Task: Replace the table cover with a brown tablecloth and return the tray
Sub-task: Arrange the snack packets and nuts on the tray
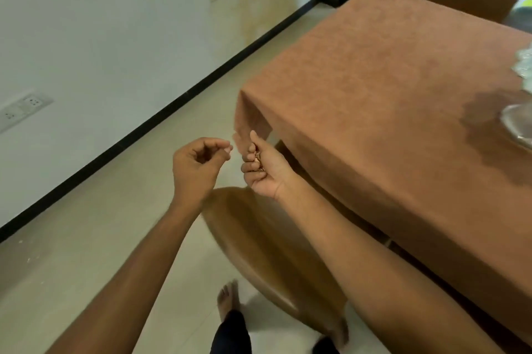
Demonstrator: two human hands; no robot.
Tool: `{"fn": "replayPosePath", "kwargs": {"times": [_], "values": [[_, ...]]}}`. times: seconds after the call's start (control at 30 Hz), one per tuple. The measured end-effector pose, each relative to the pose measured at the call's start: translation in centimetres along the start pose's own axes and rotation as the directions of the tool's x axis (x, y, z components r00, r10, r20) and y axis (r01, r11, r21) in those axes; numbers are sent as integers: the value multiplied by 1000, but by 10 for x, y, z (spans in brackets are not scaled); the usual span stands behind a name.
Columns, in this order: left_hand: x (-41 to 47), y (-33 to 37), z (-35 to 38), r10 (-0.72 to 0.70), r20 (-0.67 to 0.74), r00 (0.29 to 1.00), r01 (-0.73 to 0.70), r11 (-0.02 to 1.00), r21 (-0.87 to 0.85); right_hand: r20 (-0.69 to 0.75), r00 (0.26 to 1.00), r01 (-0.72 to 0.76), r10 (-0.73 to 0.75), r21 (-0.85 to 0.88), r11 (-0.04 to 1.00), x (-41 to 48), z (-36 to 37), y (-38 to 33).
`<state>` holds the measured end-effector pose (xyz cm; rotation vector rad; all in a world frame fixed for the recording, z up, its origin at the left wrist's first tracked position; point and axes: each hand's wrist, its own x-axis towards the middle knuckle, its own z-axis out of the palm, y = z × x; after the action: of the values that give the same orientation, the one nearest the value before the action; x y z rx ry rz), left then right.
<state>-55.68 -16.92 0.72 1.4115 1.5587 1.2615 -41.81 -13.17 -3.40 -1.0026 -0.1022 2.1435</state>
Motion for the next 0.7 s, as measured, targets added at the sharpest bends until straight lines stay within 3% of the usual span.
{"fn": "replayPosePath", "kwargs": {"times": [0.2, 0.27, 0.33, 0.4, 0.47, 0.57, 0.63, 0.7], "values": [[39, -102, -145, -168, -52, 984, 172, 982, 74, -90, 995, -60, 45, -179, 982, 93, 102, 69], [53, -140, -189, -254, -55, 966, 259, 961, 96, -164, 985, -20, -53, -416, 909, 122, 128, 94], [67, -179, -238, -328, -56, 943, 332, 927, 175, -177, 965, 7, -194, -720, 694, 158, 151, 120], [75, -215, -277, -417, -60, 907, 418, 873, 252, -98, 948, 35, -304, -914, 405, 191, 160, 140], [85, -247, -315, -521, -82, 850, 519, 799, 305, -32, 945, 14, -324, -991, 137, 224, 167, 154], [93, -285, -350, -631, -75, 772, 600, 686, 411, 36, 958, -36, -283, -969, -244, 259, 169, 159], [106, -305, -367, -677, -83, 732, 628, 622, 468, 52, 965, -46, -257, -931, -362, 289, 173, 157], [116, -317, -373, -698, -78, 712, 629, 583, 514, 41, 969, -64, -243, -910, -409, 313, 172, 152]]}}
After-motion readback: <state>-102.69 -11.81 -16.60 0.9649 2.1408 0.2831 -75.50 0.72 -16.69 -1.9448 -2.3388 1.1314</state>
